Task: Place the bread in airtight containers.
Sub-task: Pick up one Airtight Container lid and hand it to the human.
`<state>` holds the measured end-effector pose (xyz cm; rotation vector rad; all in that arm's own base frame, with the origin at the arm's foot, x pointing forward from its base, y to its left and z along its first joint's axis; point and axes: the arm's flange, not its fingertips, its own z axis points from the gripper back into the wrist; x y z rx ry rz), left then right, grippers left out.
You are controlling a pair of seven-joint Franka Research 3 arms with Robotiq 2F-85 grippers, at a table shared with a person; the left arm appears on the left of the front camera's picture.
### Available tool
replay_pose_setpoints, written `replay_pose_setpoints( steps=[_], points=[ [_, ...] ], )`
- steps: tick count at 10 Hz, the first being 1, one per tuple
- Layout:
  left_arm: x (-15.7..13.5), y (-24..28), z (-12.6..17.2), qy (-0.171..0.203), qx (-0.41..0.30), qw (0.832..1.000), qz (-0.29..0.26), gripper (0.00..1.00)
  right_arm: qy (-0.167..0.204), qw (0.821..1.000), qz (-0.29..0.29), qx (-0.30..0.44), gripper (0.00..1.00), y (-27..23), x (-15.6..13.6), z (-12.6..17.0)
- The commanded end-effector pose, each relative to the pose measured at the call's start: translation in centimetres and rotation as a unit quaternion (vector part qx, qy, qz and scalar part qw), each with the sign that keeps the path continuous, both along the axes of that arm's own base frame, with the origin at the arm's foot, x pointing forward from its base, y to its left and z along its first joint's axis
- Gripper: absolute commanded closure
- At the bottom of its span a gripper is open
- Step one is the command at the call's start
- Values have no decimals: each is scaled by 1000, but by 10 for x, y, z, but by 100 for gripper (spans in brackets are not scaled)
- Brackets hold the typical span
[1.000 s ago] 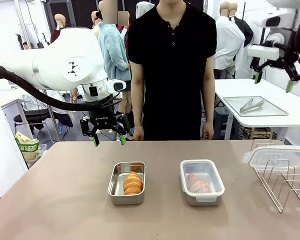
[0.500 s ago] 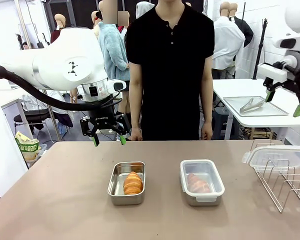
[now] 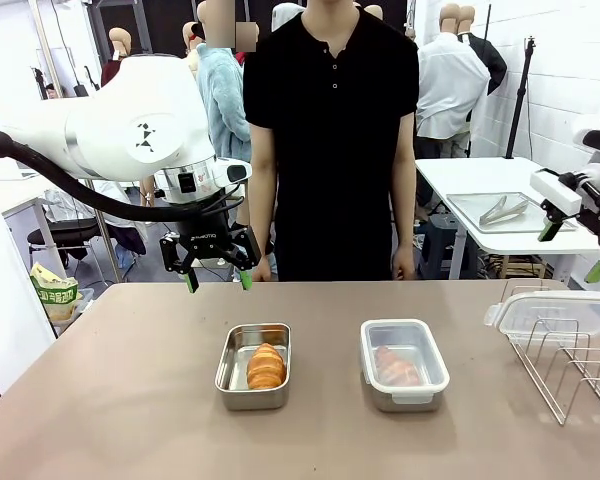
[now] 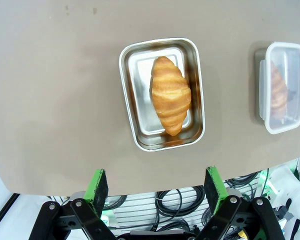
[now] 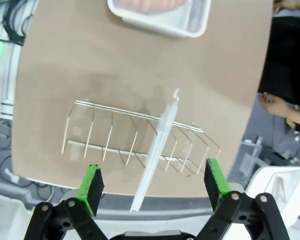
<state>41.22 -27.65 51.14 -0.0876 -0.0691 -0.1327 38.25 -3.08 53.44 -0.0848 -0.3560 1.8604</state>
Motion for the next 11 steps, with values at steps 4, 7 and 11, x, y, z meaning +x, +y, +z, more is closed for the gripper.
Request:
replay_pose_setpoints(
  steps=[4,7,11],
  points=[
    [-1,1,1,-2,2,1000,1,0,-3,1000,3,-1,0,1,1,4],
    [-1,1,1,-2,2,1000,1,0,34,998,-44,-1,0,4,20,-23],
    [-1,1,1,-2,2,1000,1,0,38,995,-84,-39,0,-9,39,-46]
  ],
)
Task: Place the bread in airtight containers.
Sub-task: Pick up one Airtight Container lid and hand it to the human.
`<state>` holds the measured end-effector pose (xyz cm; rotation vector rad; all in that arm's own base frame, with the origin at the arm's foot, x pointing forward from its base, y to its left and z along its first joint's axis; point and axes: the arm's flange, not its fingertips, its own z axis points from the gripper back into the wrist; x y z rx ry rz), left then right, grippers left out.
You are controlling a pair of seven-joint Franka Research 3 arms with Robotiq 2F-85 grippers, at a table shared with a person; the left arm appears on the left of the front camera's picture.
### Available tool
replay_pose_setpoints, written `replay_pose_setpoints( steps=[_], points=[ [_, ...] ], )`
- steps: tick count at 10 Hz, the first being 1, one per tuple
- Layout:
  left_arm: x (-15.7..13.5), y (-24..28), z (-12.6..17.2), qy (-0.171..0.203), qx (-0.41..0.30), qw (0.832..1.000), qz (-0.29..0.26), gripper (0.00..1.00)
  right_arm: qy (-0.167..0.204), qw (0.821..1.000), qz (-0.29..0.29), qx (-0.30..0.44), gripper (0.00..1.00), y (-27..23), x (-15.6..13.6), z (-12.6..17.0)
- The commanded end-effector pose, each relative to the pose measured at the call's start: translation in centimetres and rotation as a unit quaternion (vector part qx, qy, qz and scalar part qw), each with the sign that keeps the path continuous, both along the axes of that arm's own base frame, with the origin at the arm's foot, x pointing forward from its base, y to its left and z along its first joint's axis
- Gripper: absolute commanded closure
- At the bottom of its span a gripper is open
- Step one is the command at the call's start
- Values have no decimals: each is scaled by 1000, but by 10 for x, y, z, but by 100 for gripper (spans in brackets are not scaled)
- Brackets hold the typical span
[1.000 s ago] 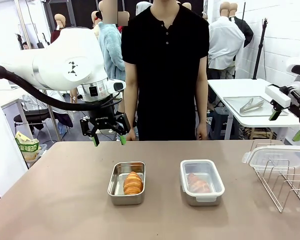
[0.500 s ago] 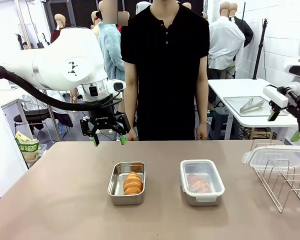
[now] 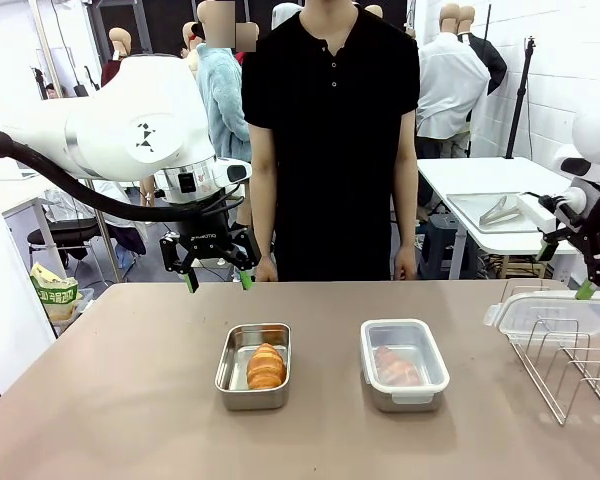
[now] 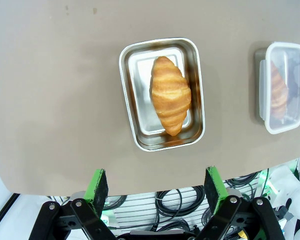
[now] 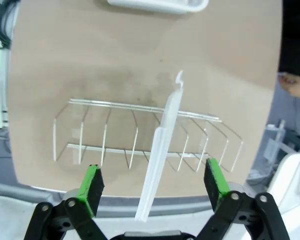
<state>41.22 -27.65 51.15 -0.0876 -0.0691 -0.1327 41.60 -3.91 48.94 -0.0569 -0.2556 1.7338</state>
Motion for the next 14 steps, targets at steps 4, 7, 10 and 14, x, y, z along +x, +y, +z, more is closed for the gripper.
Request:
replay_pose_setpoints(
  steps=[4,7,10,14],
  points=[
    [-1,1,1,-2,2,1000,1,0,-4,999,31,-23,0,-9,24,-25],
    [-1,1,1,-2,2,1000,1,0,3,999,29,-24,0,-14,32,-39],
    [-1,1,1,-2,2,1000,1,0,8,1000,17,1,0,-14,39,-56],
    [-1,1,1,-2,2,1000,1,0,31,999,11,-2,0,-16,43,-67]
  ],
)
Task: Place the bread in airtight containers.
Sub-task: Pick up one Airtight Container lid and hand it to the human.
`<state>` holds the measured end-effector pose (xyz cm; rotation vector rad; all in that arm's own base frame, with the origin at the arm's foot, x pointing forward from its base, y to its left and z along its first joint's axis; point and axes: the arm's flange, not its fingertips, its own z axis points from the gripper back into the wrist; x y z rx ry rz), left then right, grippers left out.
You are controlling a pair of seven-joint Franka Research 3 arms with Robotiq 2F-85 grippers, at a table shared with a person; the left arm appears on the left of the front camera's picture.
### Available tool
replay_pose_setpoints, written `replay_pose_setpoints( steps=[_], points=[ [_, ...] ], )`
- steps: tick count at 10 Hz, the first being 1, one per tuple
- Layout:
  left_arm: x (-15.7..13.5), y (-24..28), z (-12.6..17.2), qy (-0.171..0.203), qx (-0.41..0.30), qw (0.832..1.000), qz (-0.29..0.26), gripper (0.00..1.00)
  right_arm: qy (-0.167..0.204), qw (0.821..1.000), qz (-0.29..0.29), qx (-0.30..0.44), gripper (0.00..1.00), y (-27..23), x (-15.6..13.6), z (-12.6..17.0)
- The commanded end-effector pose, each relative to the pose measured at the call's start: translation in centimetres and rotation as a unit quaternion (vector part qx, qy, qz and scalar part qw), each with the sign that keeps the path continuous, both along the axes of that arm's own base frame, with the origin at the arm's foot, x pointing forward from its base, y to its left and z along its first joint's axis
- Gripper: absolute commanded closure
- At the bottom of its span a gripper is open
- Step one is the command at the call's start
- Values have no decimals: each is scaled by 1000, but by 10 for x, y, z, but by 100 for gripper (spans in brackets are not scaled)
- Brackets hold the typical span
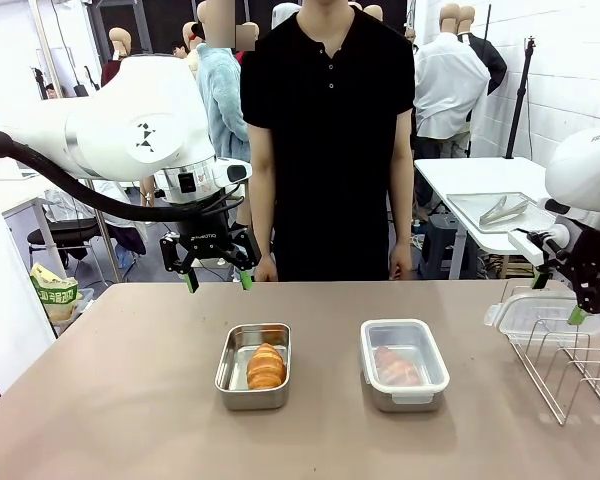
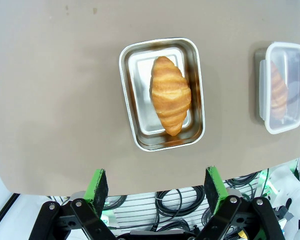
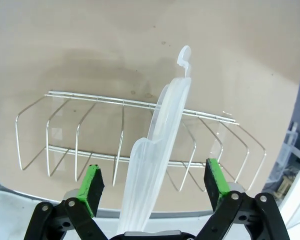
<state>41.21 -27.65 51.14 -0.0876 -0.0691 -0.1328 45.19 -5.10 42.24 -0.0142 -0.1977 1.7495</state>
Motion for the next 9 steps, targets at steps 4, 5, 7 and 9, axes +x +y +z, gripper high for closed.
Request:
replay_pose_setpoints(
  steps=[4,5,7,9],
  points=[
    [-1,1,1,-2,2,1000,1,0,10,1000,-4,8,51,-4,7,-8],
    [-1,1,1,-2,2,1000,1,0,10,1000,-3,7,66,-4,7,-8],
    [-1,1,1,-2,2,1000,1,0,14,1000,-3,6,97,-4,8,-10],
    [-1,1,1,-2,2,1000,1,0,20,1000,-2,5,100,-4,9,-11]
  ],
)
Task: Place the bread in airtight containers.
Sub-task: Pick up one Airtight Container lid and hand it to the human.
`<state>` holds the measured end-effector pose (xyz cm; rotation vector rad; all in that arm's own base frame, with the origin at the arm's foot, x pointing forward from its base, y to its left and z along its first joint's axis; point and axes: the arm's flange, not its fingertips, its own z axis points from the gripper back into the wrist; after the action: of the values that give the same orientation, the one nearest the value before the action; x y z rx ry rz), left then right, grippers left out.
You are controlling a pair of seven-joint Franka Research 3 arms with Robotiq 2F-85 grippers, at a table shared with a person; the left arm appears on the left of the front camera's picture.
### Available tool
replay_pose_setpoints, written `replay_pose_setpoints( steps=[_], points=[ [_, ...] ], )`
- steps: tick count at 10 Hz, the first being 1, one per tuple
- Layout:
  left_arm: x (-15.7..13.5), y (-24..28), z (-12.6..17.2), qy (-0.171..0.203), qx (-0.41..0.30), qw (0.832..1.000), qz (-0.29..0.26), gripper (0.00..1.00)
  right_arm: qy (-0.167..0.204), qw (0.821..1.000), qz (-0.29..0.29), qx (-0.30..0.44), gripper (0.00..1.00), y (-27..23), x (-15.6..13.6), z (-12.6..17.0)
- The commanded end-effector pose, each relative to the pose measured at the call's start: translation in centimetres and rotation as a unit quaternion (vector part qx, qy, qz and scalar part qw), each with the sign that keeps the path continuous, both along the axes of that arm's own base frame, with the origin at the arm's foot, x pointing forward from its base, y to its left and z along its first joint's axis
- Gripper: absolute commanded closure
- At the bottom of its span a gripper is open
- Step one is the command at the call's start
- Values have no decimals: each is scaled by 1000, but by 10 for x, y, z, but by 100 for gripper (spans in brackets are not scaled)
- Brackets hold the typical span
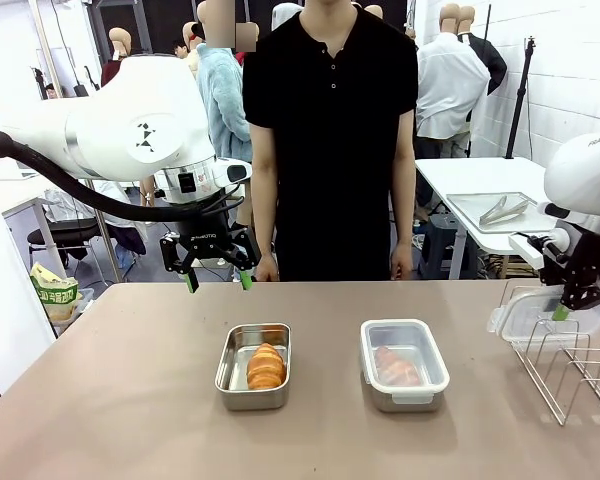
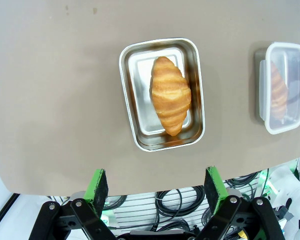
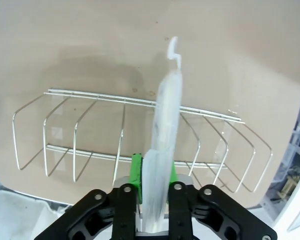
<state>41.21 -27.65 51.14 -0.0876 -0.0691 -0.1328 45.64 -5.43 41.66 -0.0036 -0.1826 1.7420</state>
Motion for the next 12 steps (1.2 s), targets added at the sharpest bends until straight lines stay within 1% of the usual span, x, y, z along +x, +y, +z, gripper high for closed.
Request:
replay_pose_setpoints(
  steps=[1,4,6,7,8,9,10,11,12],
  points=[
    [-1,1,1,-2,2,1000,1,0,11,1000,1,7,100,-1,5,-5],
    [-1,1,1,-2,2,1000,1,0,14,1000,2,14,100,-2,4,-2],
    [-1,1,1,-2,2,1000,1,0,15,1000,-10,25,100,-2,-2,13],
    [-1,1,1,-2,2,1000,1,0,4,1000,-12,26,100,0,-10,29],
    [-1,1,1,-2,2,1000,1,0,-21,999,-7,32,100,1,-20,51],
    [-1,1,1,-2,2,1000,1,0,-29,999,-14,29,100,1,-28,67],
    [-1,1,1,-2,2,1000,1,0,-25,999,-23,36,100,0,-34,81],
    [-1,1,1,-2,2,1000,1,0,-28,998,-26,41,100,-1,-39,95],
    [-1,1,1,-2,2,1000,1,0,-36,998,-19,48,100,-1,-41,108]
  ],
)
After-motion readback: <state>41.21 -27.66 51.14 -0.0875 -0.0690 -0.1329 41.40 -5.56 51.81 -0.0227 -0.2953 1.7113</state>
